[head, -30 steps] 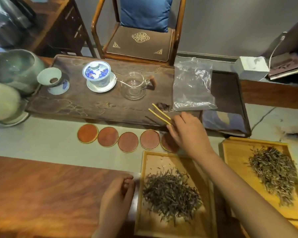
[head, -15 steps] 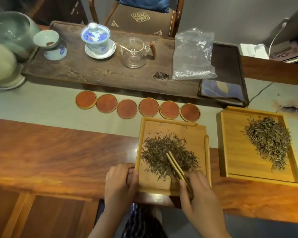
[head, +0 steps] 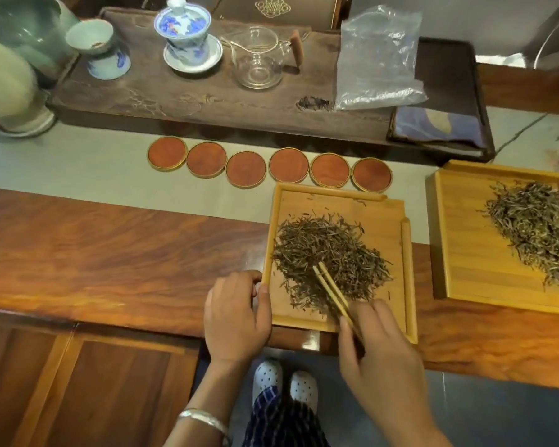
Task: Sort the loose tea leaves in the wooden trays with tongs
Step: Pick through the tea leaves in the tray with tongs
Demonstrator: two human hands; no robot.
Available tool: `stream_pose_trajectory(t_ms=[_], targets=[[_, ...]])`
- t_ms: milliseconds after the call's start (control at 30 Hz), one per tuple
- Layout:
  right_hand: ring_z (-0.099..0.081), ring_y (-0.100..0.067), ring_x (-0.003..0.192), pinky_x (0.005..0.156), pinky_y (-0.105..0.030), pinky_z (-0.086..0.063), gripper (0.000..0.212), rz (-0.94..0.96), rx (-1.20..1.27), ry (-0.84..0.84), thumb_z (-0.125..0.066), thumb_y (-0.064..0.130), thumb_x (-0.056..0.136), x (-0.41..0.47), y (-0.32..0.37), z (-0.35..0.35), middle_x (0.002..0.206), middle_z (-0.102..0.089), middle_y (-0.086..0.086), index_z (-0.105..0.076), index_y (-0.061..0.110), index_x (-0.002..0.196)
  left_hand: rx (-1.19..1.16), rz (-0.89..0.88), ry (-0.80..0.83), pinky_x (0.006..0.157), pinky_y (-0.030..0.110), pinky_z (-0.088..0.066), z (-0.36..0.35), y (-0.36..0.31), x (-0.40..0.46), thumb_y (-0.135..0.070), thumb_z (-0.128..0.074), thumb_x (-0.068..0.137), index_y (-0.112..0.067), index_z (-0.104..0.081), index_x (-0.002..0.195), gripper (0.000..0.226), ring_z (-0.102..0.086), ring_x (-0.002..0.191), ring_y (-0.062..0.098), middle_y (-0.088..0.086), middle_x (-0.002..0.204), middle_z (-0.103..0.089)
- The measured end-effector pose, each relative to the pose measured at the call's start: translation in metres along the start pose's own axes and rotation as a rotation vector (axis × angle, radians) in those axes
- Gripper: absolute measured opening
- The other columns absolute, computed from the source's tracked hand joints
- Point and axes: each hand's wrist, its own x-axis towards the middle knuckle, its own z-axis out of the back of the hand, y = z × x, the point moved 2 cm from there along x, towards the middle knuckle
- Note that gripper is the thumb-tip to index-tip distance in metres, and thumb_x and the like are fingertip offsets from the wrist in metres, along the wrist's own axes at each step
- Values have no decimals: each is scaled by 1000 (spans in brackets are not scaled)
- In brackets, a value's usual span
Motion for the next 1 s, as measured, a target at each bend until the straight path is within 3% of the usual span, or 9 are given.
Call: stream_pose_trajectory(t_ms=[100, 367, 633, 1000], targets=[[-49, -10, 63, 46, -13, -38, 8, 7, 25, -77, -57, 12, 89, 21, 10, -1, 88, -50, 3, -57, 14, 97, 14, 7, 8, 63, 28, -18, -1, -1, 0, -30, -47, 87, -29, -36, 83, 12, -31, 67, 12, -13, 75, -29], [-52, -14, 59, 42, -21, -44, 11, 26, -61, -59, -60, 12, 87, 24, 25, -23, 85, -54, -1, -62, 8, 98, 29, 24, 13, 62, 29, -17, -1, 0, -1, -30, -47, 88, -28, -36, 82, 13, -27, 68, 9, -12, 73, -31], [-51, -12, 60, 39, -21, -44, 11, -3, -22, -11, -50, 21, 89, 5, 28, -18, 82, -49, 3, -57, 15, 95, 23, 36, 14, 62, 28, -12, 0, 0, 1, -30, -48, 86, -30, -37, 82, 12, -22, 68, 6, -15, 73, -28], [-53, -13, 61, 42, -23, -43, 14, -39, -61, 109, -57, 23, 85, -9, 25, -14, 89, -49, 3, -56, 16, 98, -6, 16, -6, 63, 25, -12, 2, -1, 1, -29, -48, 86, -27, -39, 82, 10, -21, 69, 5, -15, 74, -27]])
